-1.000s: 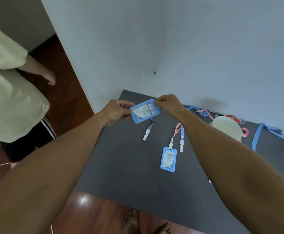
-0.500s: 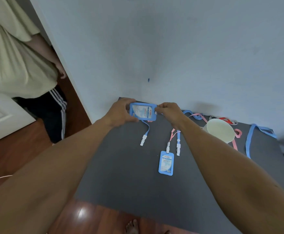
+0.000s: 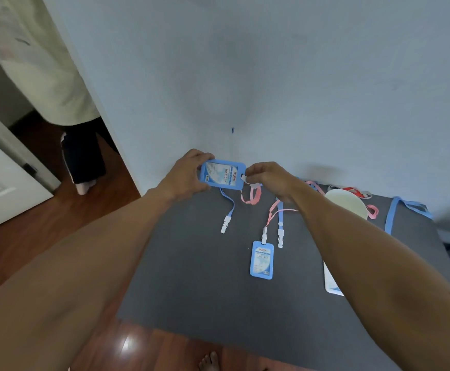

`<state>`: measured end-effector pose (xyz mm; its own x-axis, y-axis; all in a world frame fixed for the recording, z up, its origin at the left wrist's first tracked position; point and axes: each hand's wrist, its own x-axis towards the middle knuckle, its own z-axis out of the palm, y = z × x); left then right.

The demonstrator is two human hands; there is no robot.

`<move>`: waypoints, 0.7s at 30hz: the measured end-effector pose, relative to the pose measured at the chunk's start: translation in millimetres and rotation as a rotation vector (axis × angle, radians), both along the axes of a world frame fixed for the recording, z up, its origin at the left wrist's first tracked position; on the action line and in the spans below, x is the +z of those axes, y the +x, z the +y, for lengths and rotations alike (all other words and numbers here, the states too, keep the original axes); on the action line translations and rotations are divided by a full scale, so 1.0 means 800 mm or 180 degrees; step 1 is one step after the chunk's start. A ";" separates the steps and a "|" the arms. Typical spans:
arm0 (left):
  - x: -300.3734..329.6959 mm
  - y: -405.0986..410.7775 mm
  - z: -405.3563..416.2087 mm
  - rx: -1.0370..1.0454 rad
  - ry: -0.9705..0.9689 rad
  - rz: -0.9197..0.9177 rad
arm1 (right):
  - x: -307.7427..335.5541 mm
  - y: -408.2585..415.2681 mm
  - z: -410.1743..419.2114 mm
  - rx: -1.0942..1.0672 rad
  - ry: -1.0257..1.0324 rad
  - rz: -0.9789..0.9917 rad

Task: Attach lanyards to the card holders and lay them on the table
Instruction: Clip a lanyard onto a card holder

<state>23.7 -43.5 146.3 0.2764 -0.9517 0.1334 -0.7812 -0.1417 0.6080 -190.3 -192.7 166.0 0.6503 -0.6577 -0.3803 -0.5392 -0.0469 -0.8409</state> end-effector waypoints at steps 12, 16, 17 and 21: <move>0.011 0.004 0.000 0.0190 0.0293 0.0122 | 0.009 -0.015 0.002 0.0356 -0.1081 -0.0018; 0.012 0.004 -0.002 0.0208 0.0293 0.0181 | 0.007 -0.018 -0.003 0.0377 -0.1287 -0.0283; 0.012 0.004 -0.003 0.0214 0.0291 0.0180 | 0.007 -0.018 -0.004 0.0364 -0.1331 -0.0296; 0.015 0.004 -0.003 0.0196 0.0299 0.0121 | 0.012 -0.018 -0.002 0.0302 -0.1529 -0.0325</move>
